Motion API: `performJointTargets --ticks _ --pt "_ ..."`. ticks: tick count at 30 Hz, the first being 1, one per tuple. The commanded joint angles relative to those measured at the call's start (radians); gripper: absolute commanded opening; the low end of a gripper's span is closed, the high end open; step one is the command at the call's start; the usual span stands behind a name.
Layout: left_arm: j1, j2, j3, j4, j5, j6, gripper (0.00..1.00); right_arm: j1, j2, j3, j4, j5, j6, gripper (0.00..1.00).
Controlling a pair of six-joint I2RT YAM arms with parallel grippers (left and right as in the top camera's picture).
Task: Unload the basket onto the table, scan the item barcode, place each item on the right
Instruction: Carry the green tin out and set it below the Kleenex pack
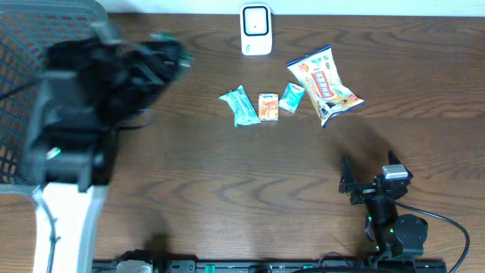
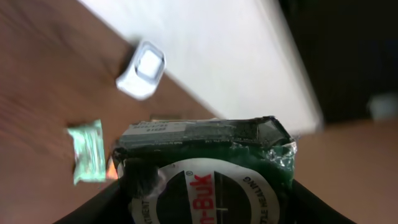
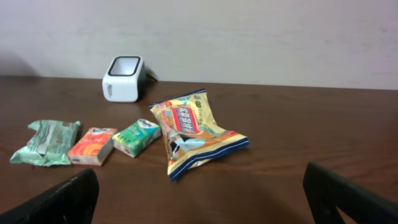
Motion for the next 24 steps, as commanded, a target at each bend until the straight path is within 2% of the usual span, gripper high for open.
performJointTargets --ticks 1,2,4,12,21,24 --pt "-0.151 0.094 0.014 0.001 -0.137 0.148 0.57 0.008 -0.004 -0.002 -0.004 0.000 -0.011 0.99" --pt "-0.227 0.159 0.014 -0.005 -0.202 0.172 0.57 0.008 -0.004 -0.002 -0.004 0.000 -0.011 0.99" --pt "-0.293 0.230 0.014 -0.008 -0.243 0.182 0.57 0.008 -0.004 -0.002 -0.004 0.000 -0.011 0.99" --pt "-0.482 0.507 0.014 -0.007 -0.242 0.183 0.57 0.008 -0.004 -0.002 -0.004 0.000 -0.011 0.99" --pt "-0.556 0.706 0.014 0.002 -0.300 0.183 0.64 0.008 -0.004 -0.002 -0.004 0.000 -0.011 0.99" --pt "-0.555 0.722 0.013 0.001 -0.305 0.183 0.75 0.008 -0.004 -0.002 -0.004 0.000 -0.011 0.99"
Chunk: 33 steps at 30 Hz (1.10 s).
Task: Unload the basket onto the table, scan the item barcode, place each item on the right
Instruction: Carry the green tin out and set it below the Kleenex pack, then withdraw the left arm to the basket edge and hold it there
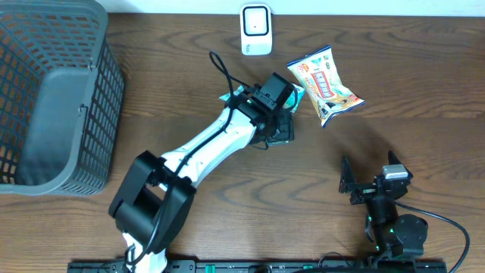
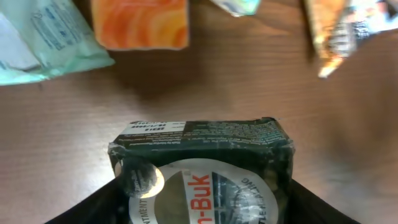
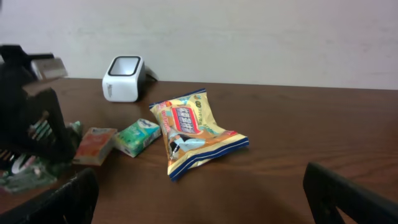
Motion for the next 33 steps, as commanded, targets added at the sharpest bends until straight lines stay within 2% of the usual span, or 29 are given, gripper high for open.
performJointTargets --ticks 1,3,4,7,12,18,23,25,27,33 --pt "0.005 0.013 0.013 0.002 -0.043 0.011 0.83 0.008 -0.004 -0.002 -0.004 0.000 -0.011 0.99" --pt "0.006 0.005 0.013 0.007 -0.043 0.016 0.96 0.008 -0.004 -0.002 -0.004 0.000 -0.011 0.99" --pt "0.010 0.001 0.013 0.012 -0.043 0.030 0.99 0.008 -0.004 -0.002 -0.004 0.000 -0.011 0.99" --pt "0.026 -0.028 0.013 0.026 -0.043 0.084 0.98 0.008 -0.004 -0.002 -0.004 0.000 -0.011 0.99" --pt "0.089 -0.121 0.015 0.022 -0.043 0.089 0.98 0.008 -0.004 -0.002 -0.004 0.000 -0.011 0.99" --pt "0.268 -0.324 0.015 -0.039 -0.043 0.089 0.98 0.008 -0.004 -0.002 -0.004 0.000 -0.011 0.99" --pt "0.451 -0.451 0.015 -0.155 -0.048 0.089 0.98 0.008 -0.004 -0.002 -0.004 0.000 -0.011 0.99" --pt "0.528 -0.481 0.014 -0.223 -0.092 0.089 0.98 0.008 -0.004 -0.002 -0.004 0.000 -0.011 0.99" --pt "0.591 -0.494 0.014 -0.285 -0.140 0.088 0.98 0.008 -0.004 -0.002 -0.004 0.000 -0.011 0.99" --pt "0.715 -0.491 0.006 -0.433 -0.143 0.077 0.98 0.008 -0.004 -0.002 -0.004 0.000 -0.011 0.99"
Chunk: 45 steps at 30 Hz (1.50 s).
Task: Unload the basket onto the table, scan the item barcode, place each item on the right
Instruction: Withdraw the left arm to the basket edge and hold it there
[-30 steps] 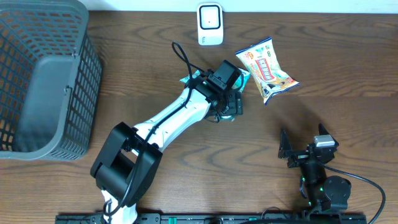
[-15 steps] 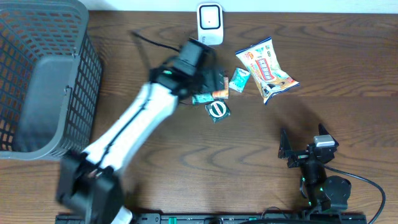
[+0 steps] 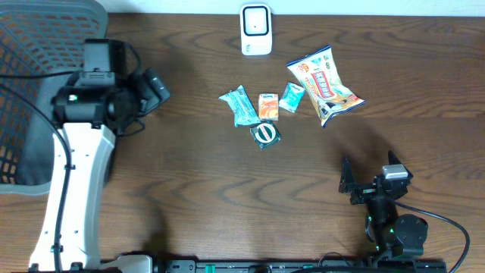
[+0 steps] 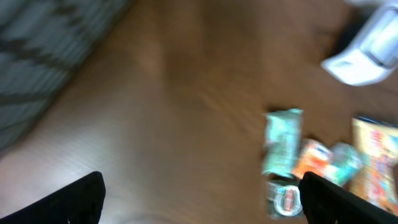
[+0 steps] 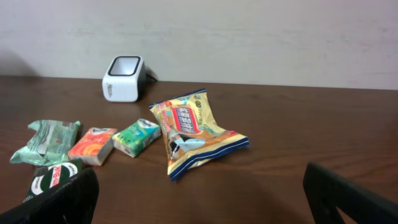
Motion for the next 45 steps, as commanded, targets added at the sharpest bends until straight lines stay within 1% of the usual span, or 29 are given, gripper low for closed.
performJointTargets --ticks 1,4,45 --pt "0.040 0.001 0.003 -0.044 -0.029 -0.001 0.98 0.008 -0.004 -0.002 -0.004 0.000 -0.011 0.99" --pt "0.050 0.002 -0.001 -0.067 -0.029 -0.001 0.98 0.008 -0.004 -0.002 -0.004 0.000 -0.011 0.99" --pt "0.050 0.001 -0.001 -0.066 -0.028 -0.001 0.98 0.008 -0.004 -0.002 -0.004 0.000 -0.011 0.99"
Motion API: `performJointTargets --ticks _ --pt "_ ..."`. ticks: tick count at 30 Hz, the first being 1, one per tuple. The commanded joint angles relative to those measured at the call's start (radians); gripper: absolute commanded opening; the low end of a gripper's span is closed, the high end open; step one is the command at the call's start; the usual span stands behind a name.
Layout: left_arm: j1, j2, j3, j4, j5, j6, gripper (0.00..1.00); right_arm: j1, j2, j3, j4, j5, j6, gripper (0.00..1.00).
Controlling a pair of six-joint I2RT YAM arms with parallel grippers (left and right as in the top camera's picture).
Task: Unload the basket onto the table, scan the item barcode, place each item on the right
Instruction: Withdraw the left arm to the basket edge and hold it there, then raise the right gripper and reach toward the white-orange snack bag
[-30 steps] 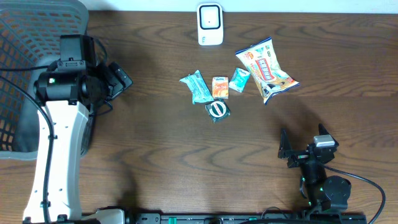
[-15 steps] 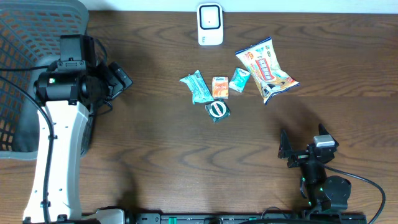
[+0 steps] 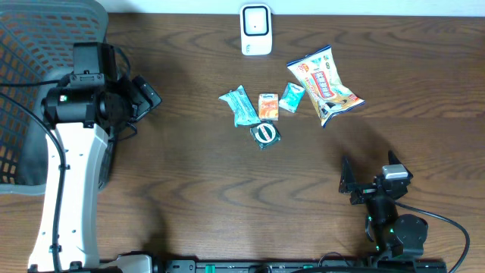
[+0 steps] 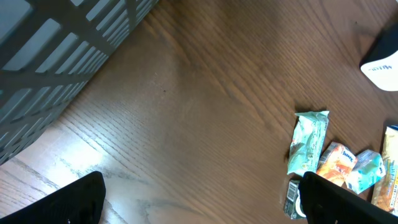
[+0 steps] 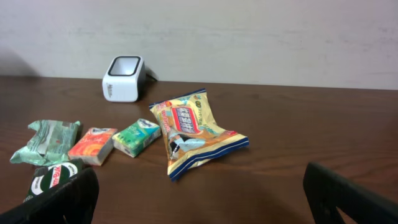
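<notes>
The white barcode scanner [image 3: 256,30] stands at the table's far edge, facing up; the right wrist view shows it too [image 5: 123,79]. A dark green packet with a round label [image 3: 265,135] lies flat just below the row of small packs, its barcode end showing in the left wrist view [image 4: 292,198]. My left gripper [image 3: 145,95] is open and holds nothing, far left of the packet beside the basket. My right gripper [image 3: 369,174] rests open near the front right, with nothing between its fingers [image 5: 199,199].
A grey mesh basket [image 3: 45,76] fills the far left. In a row lie a pale green wrapped bar [image 3: 239,105], an orange pack [image 3: 267,106], a small green pack [image 3: 292,97] and a yellow snack bag [image 3: 324,83].
My left arm has shifted a little further left toward the basket, still open. The dark green packet and the other items lie where they were. The right arm is unmoved.
My left gripper was shut on the dark green packet over the table's left side. Then it held the packet low just below the orange pack. After that the packet lay on the table and the gripper stood open back by the basket, as now.
</notes>
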Motion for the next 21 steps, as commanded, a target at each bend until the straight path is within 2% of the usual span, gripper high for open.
performJointTargets --ticks 1,9,11,16,21 --pt "0.005 0.001 -0.001 -0.006 -0.016 -0.001 0.98 0.008 -0.004 -0.002 -0.004 0.000 -0.011 0.99" --pt "0.005 0.001 -0.001 -0.006 -0.016 -0.001 0.98 0.008 -0.004 -0.002 -0.003 -0.005 -0.004 0.99" --pt "0.005 0.001 -0.001 -0.006 -0.016 -0.001 0.98 0.008 -0.004 -0.002 0.005 -0.097 0.096 0.99" --pt "0.005 0.001 -0.001 -0.006 -0.016 -0.001 0.98 0.009 -0.004 -0.002 0.019 -0.539 0.496 0.99" --pt "0.005 0.001 -0.001 -0.006 -0.016 -0.001 0.98 0.009 -0.004 -0.002 0.103 -0.573 0.696 0.99"
